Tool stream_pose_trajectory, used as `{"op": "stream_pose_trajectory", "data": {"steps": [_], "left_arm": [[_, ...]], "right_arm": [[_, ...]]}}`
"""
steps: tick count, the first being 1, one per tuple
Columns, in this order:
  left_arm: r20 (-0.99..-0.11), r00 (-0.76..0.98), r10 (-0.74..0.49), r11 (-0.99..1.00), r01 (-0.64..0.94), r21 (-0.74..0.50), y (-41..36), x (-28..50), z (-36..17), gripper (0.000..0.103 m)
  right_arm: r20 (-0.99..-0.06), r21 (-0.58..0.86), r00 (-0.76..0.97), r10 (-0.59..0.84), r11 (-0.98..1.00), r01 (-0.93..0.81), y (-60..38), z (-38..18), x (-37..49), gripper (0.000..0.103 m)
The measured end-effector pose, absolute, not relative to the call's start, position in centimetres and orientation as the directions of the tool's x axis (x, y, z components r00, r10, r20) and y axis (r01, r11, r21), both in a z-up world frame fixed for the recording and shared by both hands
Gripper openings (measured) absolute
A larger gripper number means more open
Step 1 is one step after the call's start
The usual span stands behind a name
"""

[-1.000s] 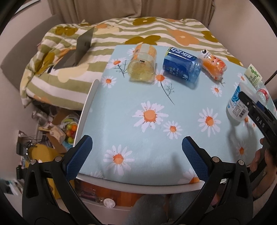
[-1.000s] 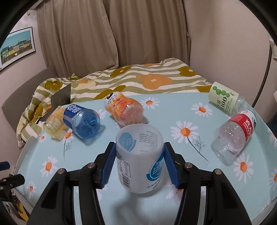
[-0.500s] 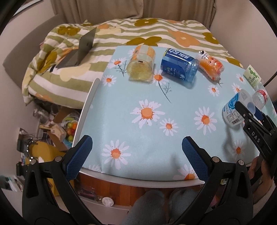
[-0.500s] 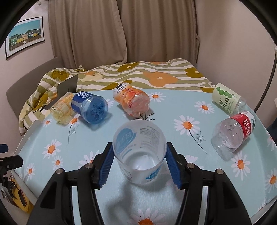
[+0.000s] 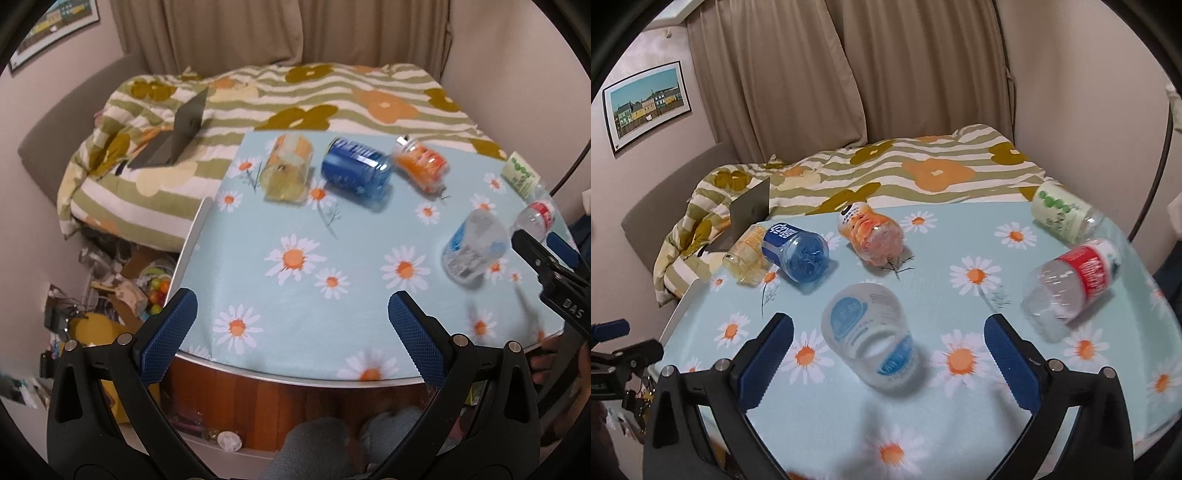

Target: Flip cup upright

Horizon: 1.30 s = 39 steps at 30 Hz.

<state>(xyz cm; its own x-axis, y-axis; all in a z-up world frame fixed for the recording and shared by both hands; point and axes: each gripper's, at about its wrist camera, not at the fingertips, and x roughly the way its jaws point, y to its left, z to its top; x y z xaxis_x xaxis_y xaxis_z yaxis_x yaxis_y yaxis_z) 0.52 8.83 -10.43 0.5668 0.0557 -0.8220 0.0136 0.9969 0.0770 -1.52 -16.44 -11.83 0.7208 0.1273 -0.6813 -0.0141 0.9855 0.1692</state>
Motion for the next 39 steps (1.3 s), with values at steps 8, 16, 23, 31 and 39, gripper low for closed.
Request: {"op": "stream_pose_trajectory", "data": {"steps": [8, 16, 23, 31, 39], "left_arm": [[-0.780, 0.626, 0.010, 0.996, 0.065, 0.065, 5.2, -1.4, -5.4, 0.103], [-0.741, 0.672, -0.007, 0.993, 0.091, 0.074, 2.3, -2.9, -2.2, 0.103], [-0.706, 0.708, -0.015, 0.993, 0.096, 0.075, 1.3, -4.1, -1.1, 0.103], [-0.696, 0.718, -0.008, 0.993, 0.088, 0.080, 1.3, -4.5, -0.6, 0.103], [-0.694, 0.720, -0.004, 0.994, 0.076, 0.073, 1.6, -4.6, -0.5, 0.103]], "right_arm": [[-0.760, 0.107, 0.647, 0.058, 0.994, 0.037, -19.8, -5.1, -4.6, 0.103], [-0.772, 0.031, 0.636, -0.022, 0.997, 0.072, -22.6, -0.7, -7.0, 0.103], [-0.762, 0.021, 0.645, -0.049, 0.995, 0.100, -23.5, -0.1, -8.0, 0.103], [-0.759, 0.031, 0.649, -0.046, 0.994, 0.107, -23.8, -0.2, -8.4, 0.103], [-0.752, 0.025, 0.657, -0.052, 0.994, 0.108, -24.0, -0.2, -8.5, 0.103]]}}
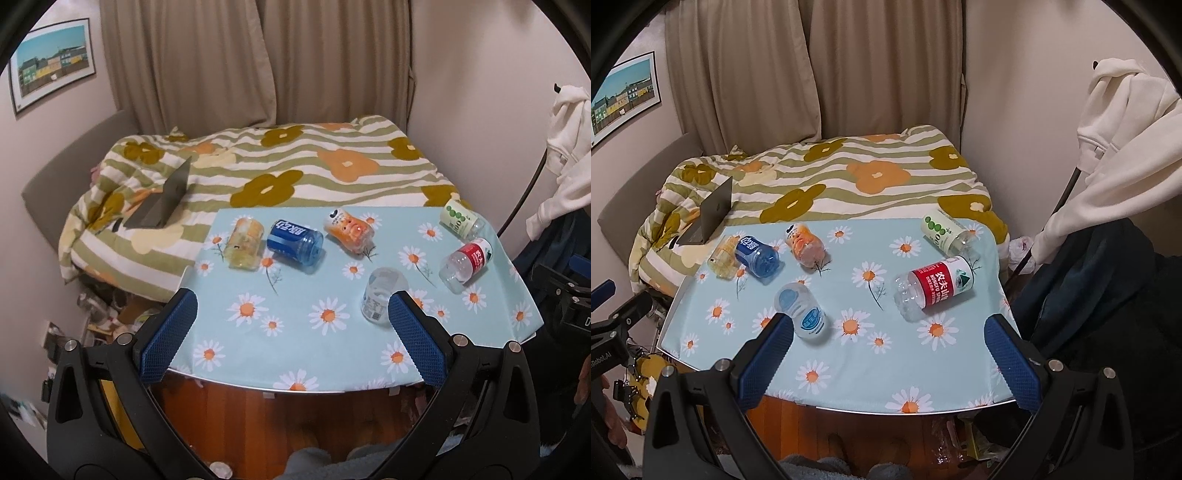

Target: Flip cup upright

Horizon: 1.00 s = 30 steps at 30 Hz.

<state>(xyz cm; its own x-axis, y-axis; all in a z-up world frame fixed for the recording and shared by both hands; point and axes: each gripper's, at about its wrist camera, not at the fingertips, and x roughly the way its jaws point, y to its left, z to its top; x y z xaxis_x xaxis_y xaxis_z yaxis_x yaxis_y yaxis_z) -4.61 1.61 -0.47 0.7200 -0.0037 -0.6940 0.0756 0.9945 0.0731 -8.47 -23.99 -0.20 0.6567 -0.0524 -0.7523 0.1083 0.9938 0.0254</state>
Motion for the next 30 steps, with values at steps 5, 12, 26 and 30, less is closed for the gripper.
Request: {"op": "stream_pose_trajectory", "data": {"steps": [5, 12, 26, 30], "left_arm": [[-0.694, 0.720, -0.003, 0.994, 0.076, 0.075, 1.63, -4.63, -0.45, 0.103], [-0.692, 0.722, -0.002, 0.995, 0.072, 0.073, 1.74, -4.53, -0.28, 0.103], [-0.688, 0.725, -0.007, 0.994, 0.079, 0.073, 1.98, -3.98, 0.26, 0.103], [-0.688, 0.726, -0.005, 0.994, 0.079, 0.077, 1.95, -3.83, 0.28, 0.103]], "right_arm": [[-0.752, 0.024, 0.657, -0.053, 0.994, 0.108, -24.05, -0.07, -8.46, 0.103], [-0.753, 0.024, 0.656, -0.054, 0.994, 0.109, -24.08, -0.02, -8.45, 0.103], [-0.751, 0.023, 0.657, -0.056, 0.994, 0.111, -23.99, -0.01, -8.43, 0.103], [-0.752, 0.022, 0.657, -0.058, 0.993, 0.112, -24.08, -0.05, -8.38, 0.103]]}}
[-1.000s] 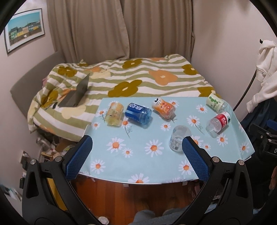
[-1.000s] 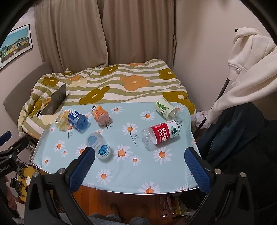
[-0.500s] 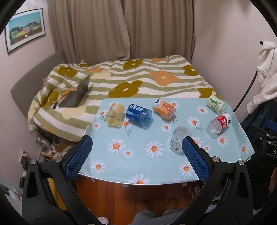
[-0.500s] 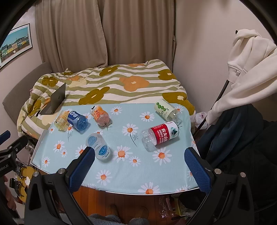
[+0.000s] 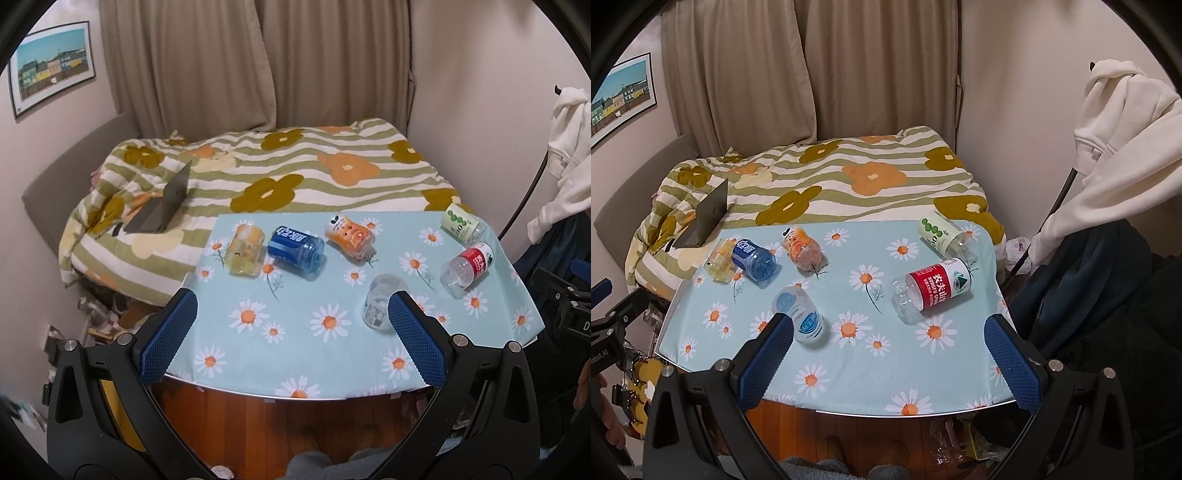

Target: Flip cup upright

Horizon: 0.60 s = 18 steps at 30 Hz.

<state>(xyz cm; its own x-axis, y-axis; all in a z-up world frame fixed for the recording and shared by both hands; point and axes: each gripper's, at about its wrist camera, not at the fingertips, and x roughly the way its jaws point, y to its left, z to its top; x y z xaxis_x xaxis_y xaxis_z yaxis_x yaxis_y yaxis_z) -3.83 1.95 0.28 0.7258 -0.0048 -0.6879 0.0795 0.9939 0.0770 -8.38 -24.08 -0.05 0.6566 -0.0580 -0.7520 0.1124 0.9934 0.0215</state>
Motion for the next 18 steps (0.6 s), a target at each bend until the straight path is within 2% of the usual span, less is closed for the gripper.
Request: {"op": "stream_pose_trajectory", "data": {"steps": [18], "left_arm": [[-0.689, 0.724, -0.012, 0.994, 0.086, 0.074, 1.18, -3.11, 0.04, 0.103]], "right_arm": [[-0.753, 0.020, 0.655, -0.062, 0.993, 0.117, -24.52, 0.03, -8.13, 0.103]]}}
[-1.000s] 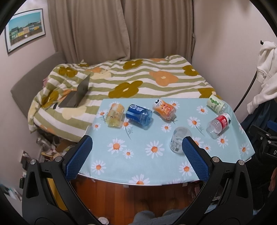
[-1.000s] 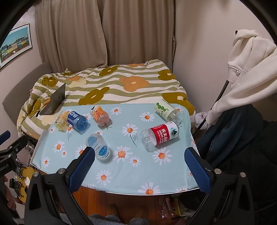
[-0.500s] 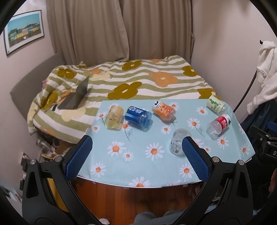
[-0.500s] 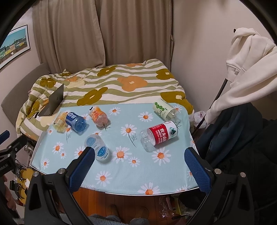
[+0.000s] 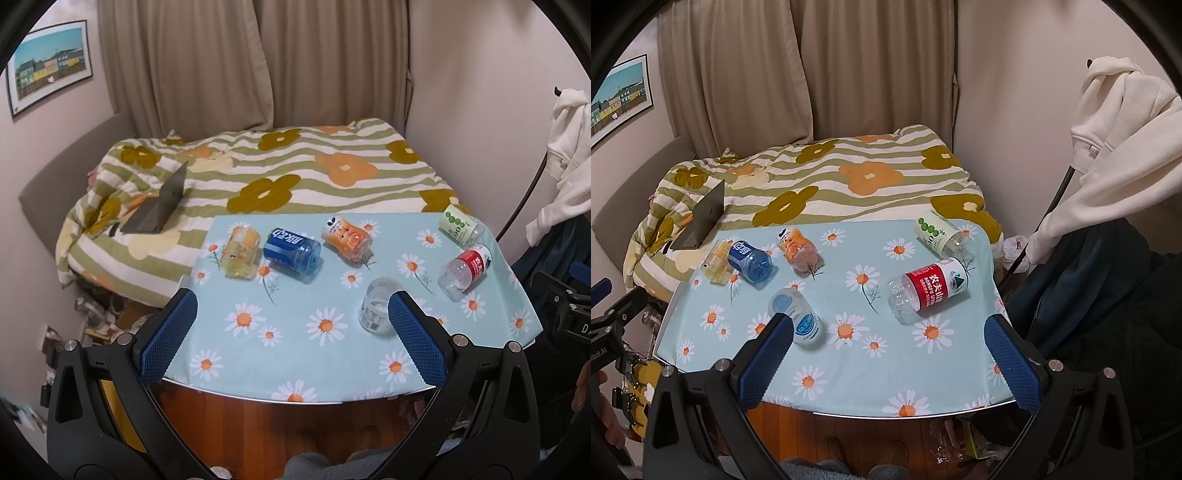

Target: Flip cup upright

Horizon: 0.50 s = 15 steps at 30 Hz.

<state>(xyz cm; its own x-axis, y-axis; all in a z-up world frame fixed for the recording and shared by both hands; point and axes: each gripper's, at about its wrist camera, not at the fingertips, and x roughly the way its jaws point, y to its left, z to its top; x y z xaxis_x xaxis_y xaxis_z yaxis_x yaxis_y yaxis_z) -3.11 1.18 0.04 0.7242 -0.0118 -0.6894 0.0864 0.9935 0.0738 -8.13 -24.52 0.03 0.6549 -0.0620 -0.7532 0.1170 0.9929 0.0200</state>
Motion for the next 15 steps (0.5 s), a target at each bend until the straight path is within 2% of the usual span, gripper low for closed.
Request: {"op": "stream_pose_trajectory", "data": {"steps": [15], "left_arm": [[-0.681, 0.732, 0.003, 0.996, 0.062, 0.071, 0.66, -2.66, -0.19, 0.103]], "right_arm": [[-0.757, 0.024, 0.651, -0.058, 0.993, 0.117, -24.96, 0.00, -7.85, 0.103]]}}
